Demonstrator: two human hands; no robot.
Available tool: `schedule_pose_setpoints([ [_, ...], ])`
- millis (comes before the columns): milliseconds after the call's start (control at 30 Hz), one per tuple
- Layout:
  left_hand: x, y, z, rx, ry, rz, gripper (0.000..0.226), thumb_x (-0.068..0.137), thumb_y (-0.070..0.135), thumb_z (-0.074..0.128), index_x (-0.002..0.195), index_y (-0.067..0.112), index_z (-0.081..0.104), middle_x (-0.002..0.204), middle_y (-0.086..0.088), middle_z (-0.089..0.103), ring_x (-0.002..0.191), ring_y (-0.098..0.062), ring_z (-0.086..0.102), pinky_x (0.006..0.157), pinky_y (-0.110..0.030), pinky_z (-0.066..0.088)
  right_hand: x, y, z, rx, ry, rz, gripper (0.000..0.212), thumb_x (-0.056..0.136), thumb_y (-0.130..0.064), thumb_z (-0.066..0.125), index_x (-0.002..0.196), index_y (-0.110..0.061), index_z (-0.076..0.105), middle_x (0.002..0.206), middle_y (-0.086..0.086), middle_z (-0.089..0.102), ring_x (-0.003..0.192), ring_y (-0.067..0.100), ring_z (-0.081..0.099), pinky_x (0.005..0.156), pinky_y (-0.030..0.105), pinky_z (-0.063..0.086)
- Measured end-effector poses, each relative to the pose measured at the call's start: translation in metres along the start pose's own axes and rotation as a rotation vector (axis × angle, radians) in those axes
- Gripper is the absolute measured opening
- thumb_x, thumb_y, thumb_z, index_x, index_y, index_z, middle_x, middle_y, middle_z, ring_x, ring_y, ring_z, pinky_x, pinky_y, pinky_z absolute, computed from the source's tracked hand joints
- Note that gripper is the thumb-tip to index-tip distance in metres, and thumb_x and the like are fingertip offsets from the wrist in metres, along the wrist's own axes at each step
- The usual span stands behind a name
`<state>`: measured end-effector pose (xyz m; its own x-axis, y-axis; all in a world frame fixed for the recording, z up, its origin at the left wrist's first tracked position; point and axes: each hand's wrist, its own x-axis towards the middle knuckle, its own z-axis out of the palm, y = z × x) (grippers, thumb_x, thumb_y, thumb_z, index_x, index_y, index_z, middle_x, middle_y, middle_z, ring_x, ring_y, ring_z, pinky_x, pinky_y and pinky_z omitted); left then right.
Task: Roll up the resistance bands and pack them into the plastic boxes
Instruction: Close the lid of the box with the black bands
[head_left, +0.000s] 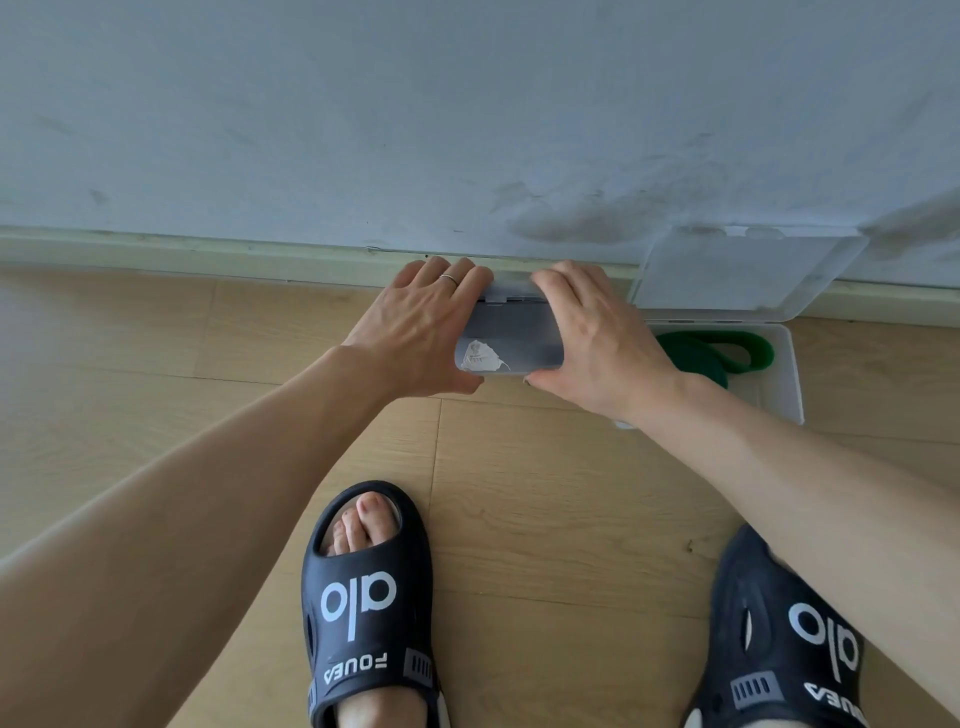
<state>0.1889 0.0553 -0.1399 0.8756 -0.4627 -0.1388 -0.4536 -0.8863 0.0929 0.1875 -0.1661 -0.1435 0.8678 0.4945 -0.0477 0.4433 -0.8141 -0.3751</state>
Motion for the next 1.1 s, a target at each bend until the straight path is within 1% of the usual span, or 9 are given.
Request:
schedule_pose_setpoints([
  [167, 0.002, 0.001, -0.005, 0.0, 0.015, 0.015, 0.083, 0.057, 0.056, 0.082, 0.123, 0.018, 0.047, 0.11, 0.002, 0.058, 0.1, -0.025, 0.055, 0.094, -0.036, 0.045, 0.005, 0.001, -0.003, -0.004, -0.032, 0.0, 0.09, 0.057, -0.039, 0.097, 0.126, -0.006, 0.05, 0.124, 0.007, 0.052, 0.115, 0.029, 0.049, 0.089, 0.041, 0.049],
  [300, 0.002, 0.002, -0.006, 0.002, 0.017, -0.012, 0.081, 0.056, 0.056, 0.084, 0.12, 0.018, 0.05, 0.103, 0.002, 0.062, 0.09, -0.023, 0.059, 0.084, -0.035, 0.048, 0.01, 0.003, -0.007, -0.03, -0.06, -0.018, 0.083, 0.062, -0.041, 0.093, 0.125, -0.008, 0.049, 0.123, 0.004, 0.049, 0.113, 0.025, 0.048, 0.078, 0.032, 0.041],
  [367, 0.001, 0.002, -0.006, 0.011, 0.036, -0.008, 0.078, 0.056, 0.054, 0.083, 0.118, 0.018, 0.052, 0.1, 0.002, 0.062, 0.087, -0.023, 0.06, 0.081, -0.034, 0.048, 0.012, 0.002, -0.006, -0.064, -0.098, -0.021, 0.087, 0.065, -0.046, 0.089, 0.131, -0.009, 0.046, 0.129, 0.004, 0.047, 0.118, 0.025, 0.047, 0.081, 0.032, 0.041],
  [433, -0.001, 0.003, -0.005, 0.025, 0.057, 0.006, 0.075, 0.056, 0.052, 0.082, 0.116, 0.017, 0.053, 0.098, 0.002, 0.062, 0.087, -0.024, 0.06, 0.079, -0.034, 0.049, 0.012, 0.001, -0.005, -0.089, -0.135, -0.013, 0.099, 0.066, -0.055, 0.086, 0.142, -0.011, 0.04, 0.136, 0.003, 0.047, 0.123, 0.024, 0.046, 0.091, 0.034, 0.044],
  [533, -0.003, 0.003, -0.004, 0.02, 0.064, 0.004, 0.078, 0.057, 0.053, 0.081, 0.119, 0.016, 0.052, 0.102, 0.001, 0.063, 0.089, -0.025, 0.062, 0.081, -0.037, 0.051, 0.016, -0.001, -0.003, -0.154, -0.132, -0.035, 0.097, 0.067, -0.062, 0.082, 0.138, -0.011, 0.04, 0.131, 0.004, 0.05, 0.118, 0.026, 0.048, 0.093, 0.035, 0.042],
  [667, -0.004, 0.003, -0.002, 0.037, 0.084, 0.02, 0.076, 0.058, 0.051, 0.081, 0.118, 0.014, 0.053, 0.1, 0.0, 0.062, 0.087, -0.025, 0.061, 0.08, -0.036, 0.05, 0.014, 0.0, 0.002, -0.191, -0.041, -0.102, 0.075, 0.063, -0.054, 0.082, 0.115, -0.008, 0.053, 0.108, 0.007, 0.06, 0.093, 0.029, 0.057, 0.072, 0.032, 0.035],
  [767, -0.002, 0.003, -0.002, 0.076, 0.07, 0.041, 0.075, 0.058, 0.051, 0.079, 0.116, 0.014, 0.052, 0.099, 0.0, 0.061, 0.087, -0.025, 0.06, 0.083, -0.036, 0.049, 0.011, 0.003, 0.005, -0.201, 0.026, -0.112, 0.073, 0.056, -0.051, 0.083, 0.106, -0.005, 0.059, 0.095, 0.008, 0.066, 0.079, 0.03, 0.063, 0.066, 0.029, 0.034],
  [900, 0.002, 0.006, -0.001, 0.137, 0.06, 0.035, 0.071, 0.063, 0.057, 0.073, 0.115, 0.013, 0.05, 0.1, -0.001, 0.06, 0.088, -0.026, 0.059, 0.084, -0.038, 0.049, 0.016, 0.002, 0.003, -0.196, 0.006, -0.109, 0.075, 0.057, -0.052, 0.083, 0.11, -0.006, 0.058, 0.1, 0.007, 0.066, 0.083, 0.029, 0.063, 0.066, 0.03, 0.036],
  [1100, -0.003, 0.007, 0.002, 0.142, 0.119, 0.024, 0.065, 0.059, 0.048, 0.078, 0.107, 0.012, 0.056, 0.089, -0.001, 0.062, 0.074, -0.025, 0.059, 0.067, -0.036, 0.048, 0.009, 0.001, 0.007, -0.185, 0.013, -0.108, 0.071, 0.06, -0.05, 0.082, 0.11, -0.007, 0.056, 0.098, 0.007, 0.062, 0.081, 0.028, 0.061, 0.057, 0.03, 0.039],
])
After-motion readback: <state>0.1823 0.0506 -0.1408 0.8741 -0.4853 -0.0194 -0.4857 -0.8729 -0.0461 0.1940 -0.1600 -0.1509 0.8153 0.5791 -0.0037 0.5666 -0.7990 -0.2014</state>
